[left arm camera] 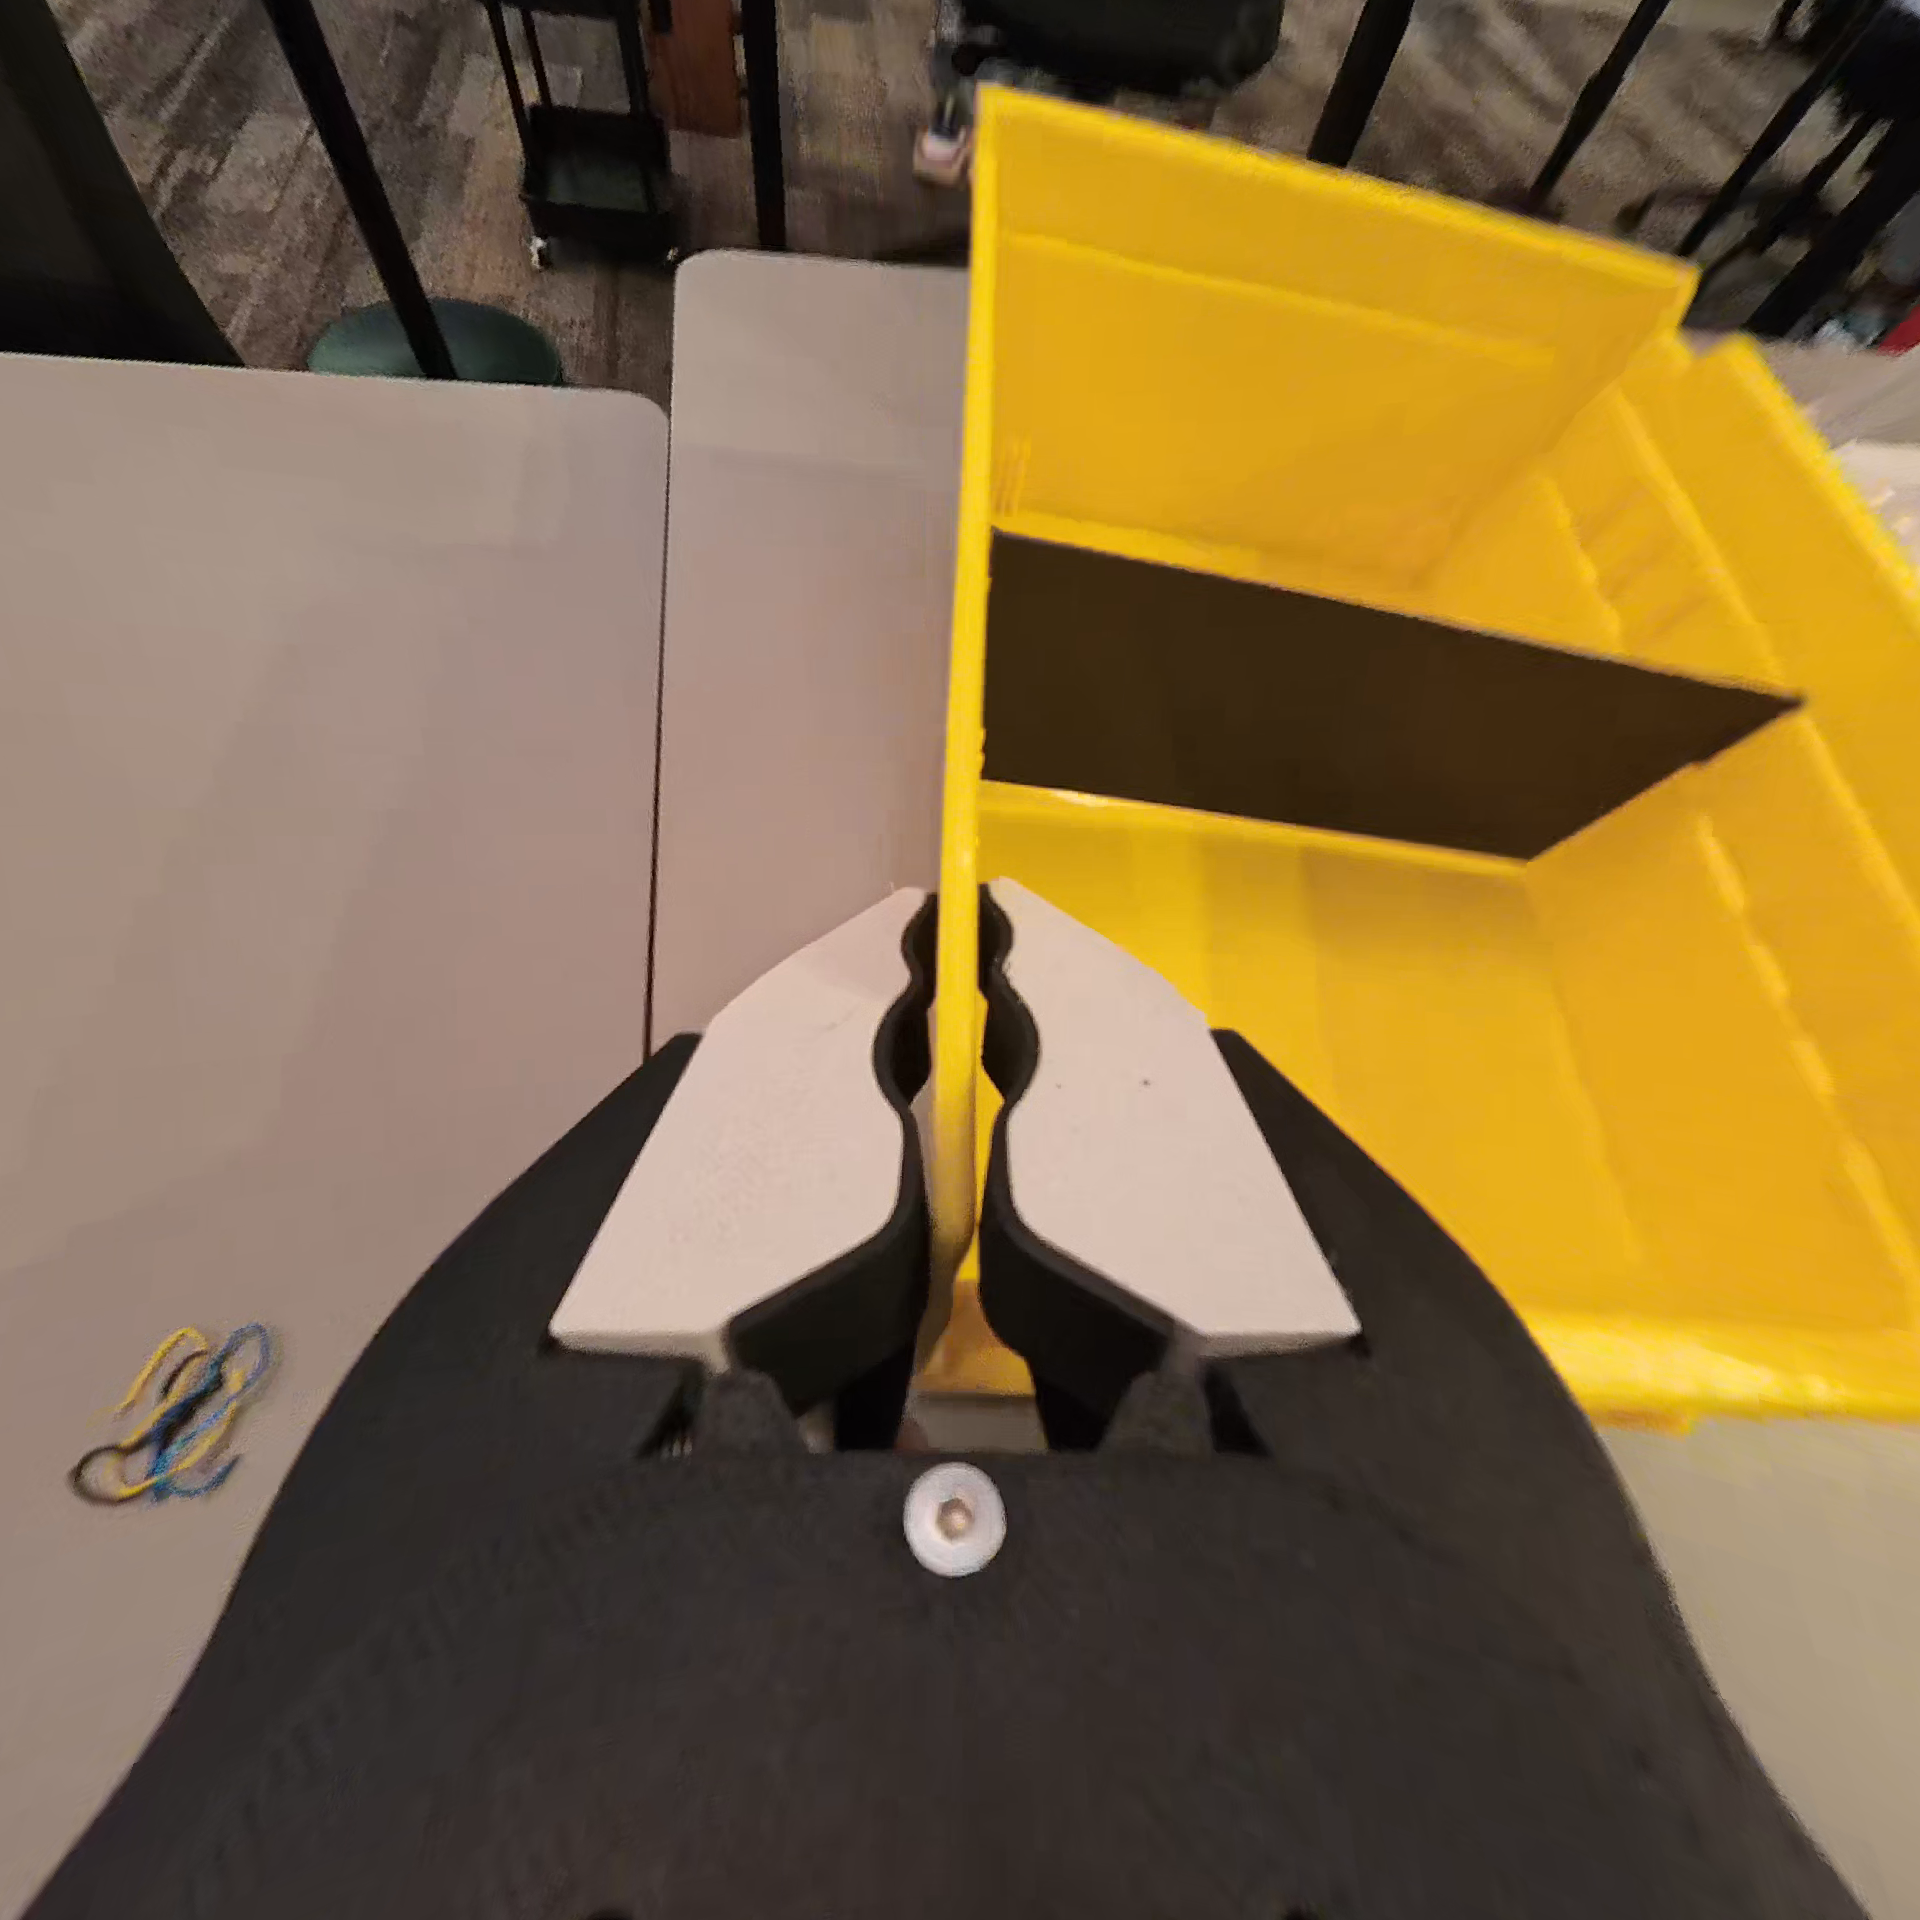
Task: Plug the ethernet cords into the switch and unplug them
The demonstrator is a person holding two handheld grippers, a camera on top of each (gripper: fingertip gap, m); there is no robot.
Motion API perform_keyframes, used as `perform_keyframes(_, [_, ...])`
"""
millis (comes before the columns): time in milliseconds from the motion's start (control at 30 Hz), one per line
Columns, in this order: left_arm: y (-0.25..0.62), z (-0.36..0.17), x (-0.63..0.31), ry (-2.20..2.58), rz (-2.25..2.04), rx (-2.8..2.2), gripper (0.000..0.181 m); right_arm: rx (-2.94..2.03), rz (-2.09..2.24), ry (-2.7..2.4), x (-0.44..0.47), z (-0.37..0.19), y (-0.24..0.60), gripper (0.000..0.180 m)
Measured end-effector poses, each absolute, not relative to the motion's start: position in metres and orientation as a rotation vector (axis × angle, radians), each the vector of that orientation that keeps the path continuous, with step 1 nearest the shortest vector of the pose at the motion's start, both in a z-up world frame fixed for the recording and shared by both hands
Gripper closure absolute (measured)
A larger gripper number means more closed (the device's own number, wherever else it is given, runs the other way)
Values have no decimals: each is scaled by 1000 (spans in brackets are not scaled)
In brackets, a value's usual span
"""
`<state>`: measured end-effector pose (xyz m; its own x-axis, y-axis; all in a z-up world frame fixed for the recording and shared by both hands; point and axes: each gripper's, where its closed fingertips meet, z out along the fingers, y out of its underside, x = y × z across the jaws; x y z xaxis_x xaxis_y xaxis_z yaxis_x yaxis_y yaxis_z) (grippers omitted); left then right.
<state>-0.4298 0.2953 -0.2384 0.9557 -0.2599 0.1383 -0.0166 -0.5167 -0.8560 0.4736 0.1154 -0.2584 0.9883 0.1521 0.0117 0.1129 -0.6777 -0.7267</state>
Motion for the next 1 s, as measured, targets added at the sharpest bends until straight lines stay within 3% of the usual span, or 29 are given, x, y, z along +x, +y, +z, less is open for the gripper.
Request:
perform_keyframes(600, [244,-202,-443,227,-224,-1960,176,-2332,110,-362,313,-259,76,173])
perform_keyframes(1000, [201,-179,-477,-43,-319,-1766,176,-2334,190,-509,207,-259,82,156])
